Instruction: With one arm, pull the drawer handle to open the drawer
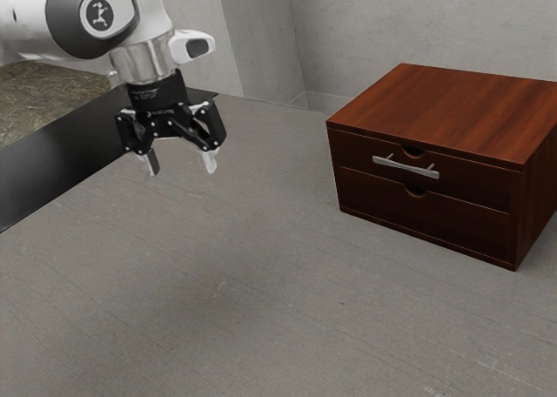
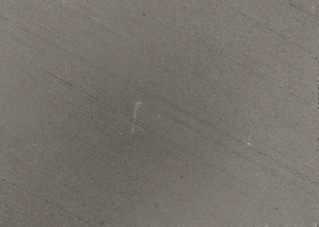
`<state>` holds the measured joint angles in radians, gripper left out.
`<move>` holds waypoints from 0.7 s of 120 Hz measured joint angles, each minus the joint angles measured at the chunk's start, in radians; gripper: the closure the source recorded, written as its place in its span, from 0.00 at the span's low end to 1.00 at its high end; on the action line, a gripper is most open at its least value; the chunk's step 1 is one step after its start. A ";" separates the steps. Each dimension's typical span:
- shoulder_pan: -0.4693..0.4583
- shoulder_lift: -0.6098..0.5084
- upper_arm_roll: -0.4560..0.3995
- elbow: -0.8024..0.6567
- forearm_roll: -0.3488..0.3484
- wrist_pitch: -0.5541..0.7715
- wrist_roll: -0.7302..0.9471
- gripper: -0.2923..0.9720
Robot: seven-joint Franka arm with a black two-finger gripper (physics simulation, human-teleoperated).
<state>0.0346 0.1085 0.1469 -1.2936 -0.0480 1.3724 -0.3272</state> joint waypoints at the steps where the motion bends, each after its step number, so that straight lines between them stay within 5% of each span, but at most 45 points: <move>1: -0.005 0.000 0.000 0.001 0.005 0.000 0.001 0.23; 20: -0.051 -0.016 0.005 0.031 0.040 0.002 0.019 0.23; 33: -0.025 -0.147 -0.010 0.110 -0.015 0.002 0.028 0.23; 48: -0.020 -0.119 -0.026 0.090 -0.033 0.001 0.036 0.23; 84: -0.171 -0.028 -0.031 0.042 0.114 0.028 0.283 0.23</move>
<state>-0.1364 0.0807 0.1154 -1.2512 0.0665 1.4000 -0.0437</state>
